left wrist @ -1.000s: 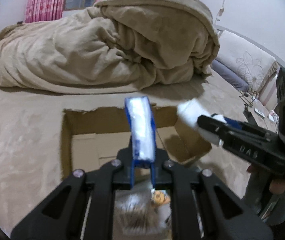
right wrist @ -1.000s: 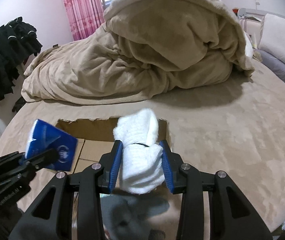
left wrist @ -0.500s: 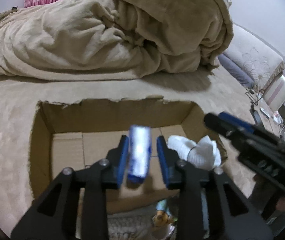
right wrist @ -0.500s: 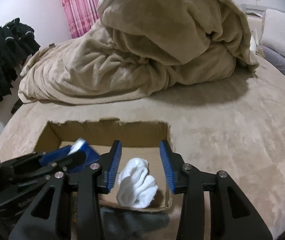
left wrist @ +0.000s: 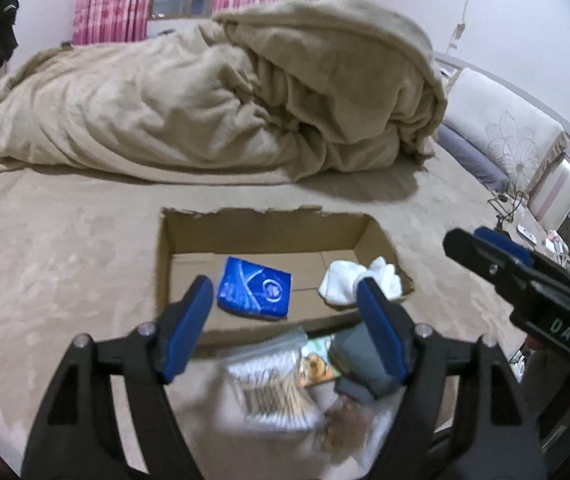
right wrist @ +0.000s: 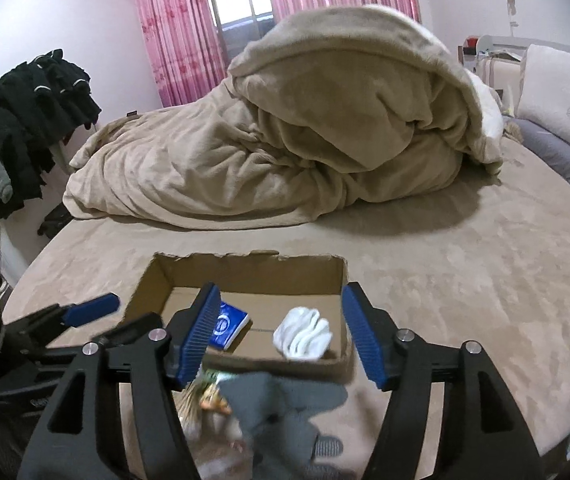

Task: Organize objects
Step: 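Carry the blue tissue pack and white socks into the cardboard box and release, then grasp the cotton swab bag with the left tool while the right tool grasps the grey gloves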

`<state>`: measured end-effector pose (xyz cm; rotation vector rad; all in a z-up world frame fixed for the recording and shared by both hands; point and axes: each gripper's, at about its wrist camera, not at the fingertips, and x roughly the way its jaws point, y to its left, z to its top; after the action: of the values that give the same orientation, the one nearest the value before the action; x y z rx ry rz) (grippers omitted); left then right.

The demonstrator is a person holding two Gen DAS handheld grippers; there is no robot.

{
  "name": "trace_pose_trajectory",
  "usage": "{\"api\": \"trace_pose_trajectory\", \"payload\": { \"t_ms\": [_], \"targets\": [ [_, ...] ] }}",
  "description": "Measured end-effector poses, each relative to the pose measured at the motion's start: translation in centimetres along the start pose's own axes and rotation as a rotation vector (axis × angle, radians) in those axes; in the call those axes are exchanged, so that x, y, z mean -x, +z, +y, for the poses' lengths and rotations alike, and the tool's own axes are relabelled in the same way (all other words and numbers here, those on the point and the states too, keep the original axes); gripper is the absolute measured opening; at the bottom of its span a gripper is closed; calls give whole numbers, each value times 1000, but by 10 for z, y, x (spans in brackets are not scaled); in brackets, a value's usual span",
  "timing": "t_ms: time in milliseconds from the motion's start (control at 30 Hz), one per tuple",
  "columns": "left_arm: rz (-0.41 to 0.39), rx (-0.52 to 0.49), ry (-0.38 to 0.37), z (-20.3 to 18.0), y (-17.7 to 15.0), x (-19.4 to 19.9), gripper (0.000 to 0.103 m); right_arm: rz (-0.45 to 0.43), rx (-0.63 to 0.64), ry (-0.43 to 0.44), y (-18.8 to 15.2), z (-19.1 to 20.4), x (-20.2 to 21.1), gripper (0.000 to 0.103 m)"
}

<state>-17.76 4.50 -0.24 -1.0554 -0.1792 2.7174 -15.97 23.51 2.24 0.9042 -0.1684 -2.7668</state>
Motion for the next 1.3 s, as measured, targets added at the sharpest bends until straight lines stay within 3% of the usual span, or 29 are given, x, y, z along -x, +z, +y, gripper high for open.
{"api": "trace_pose_trajectory", "payload": {
  "t_ms": [267, 567, 833, 1300],
  "targets": [
    [-61, 25, 10, 3, -23, 68, 79, -20, 54, -57, -20, 15, 57, 73],
    [-60, 28, -9, 0, -56, 102, 79, -23, 79, -15, -50, 31, 96, 76],
    [0, 32, 2, 1, -81, 78, 79, 37, 50, -19, -71, 22, 80, 75],
    [86, 51, 8, 13, -95, 9, 79, 155, 29, 11, -92, 5, 8, 75]
  ]
}}
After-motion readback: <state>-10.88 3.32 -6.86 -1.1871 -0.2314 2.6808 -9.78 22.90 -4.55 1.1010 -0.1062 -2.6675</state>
